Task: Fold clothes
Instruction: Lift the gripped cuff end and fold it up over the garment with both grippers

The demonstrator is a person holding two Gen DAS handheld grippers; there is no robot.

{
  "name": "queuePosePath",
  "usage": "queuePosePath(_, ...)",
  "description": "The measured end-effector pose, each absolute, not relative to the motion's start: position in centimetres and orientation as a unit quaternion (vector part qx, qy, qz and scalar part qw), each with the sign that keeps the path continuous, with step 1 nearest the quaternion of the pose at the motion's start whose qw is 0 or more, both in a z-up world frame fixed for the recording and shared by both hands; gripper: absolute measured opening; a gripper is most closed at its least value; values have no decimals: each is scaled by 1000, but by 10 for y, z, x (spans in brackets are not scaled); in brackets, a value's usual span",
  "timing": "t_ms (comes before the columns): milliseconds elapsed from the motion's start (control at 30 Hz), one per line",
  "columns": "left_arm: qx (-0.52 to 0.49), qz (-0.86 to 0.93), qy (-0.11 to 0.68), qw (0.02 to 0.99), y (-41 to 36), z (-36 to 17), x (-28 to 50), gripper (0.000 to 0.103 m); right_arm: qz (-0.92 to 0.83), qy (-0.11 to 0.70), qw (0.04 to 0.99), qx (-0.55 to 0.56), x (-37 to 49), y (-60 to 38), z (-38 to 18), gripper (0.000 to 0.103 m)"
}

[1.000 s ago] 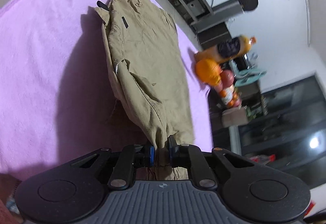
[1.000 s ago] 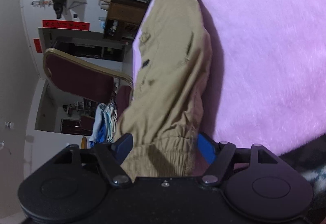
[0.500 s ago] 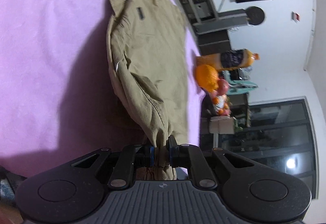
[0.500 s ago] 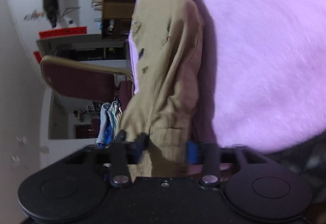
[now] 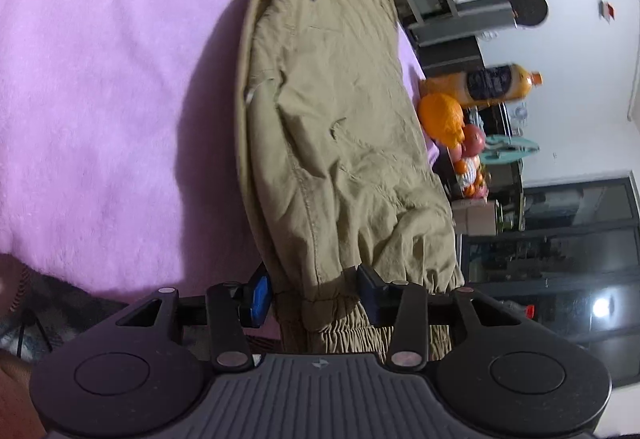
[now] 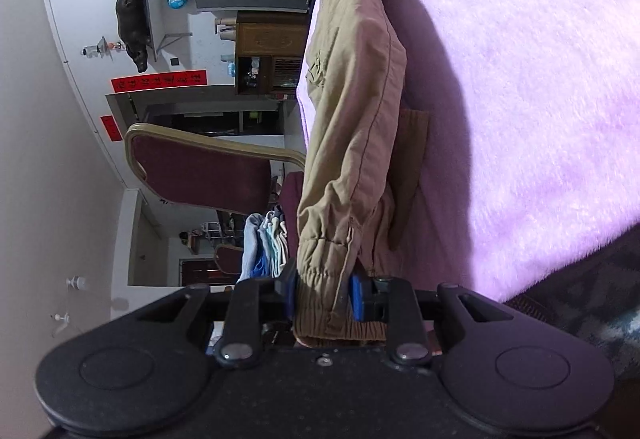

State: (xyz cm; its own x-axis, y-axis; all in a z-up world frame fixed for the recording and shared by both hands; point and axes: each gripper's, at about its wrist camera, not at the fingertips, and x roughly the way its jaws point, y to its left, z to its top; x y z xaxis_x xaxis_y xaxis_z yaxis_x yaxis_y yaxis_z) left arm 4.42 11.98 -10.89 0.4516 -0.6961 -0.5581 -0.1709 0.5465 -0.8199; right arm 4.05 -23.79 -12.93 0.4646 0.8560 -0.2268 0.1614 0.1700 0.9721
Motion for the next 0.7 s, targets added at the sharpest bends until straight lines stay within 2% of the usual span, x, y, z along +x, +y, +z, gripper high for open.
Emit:
queuePosePath(67, -430, -191, 490, 734, 116, -104, 42, 32, 271, 437, 627, 585, 37, -239, -128, 24)
queuePosePath(100, -420, -192, 491, 738, 114, -100, 41, 24, 263, 441, 634, 579, 35, -241, -125, 24)
queuePosePath(133, -413, -193, 493, 741, 112, -97, 39, 22, 250, 449, 644, 567, 32, -242, -121, 24)
queuePosePath(333, -403, -188, 512, 735, 102, -93, 35, 20, 161, 507, 692, 488, 13, -238, -102, 25)
queuePosePath(700, -429, -166, 501, 733, 109, -51, 65, 20, 159, 493, 729, 448, 38, -220, -56, 25)
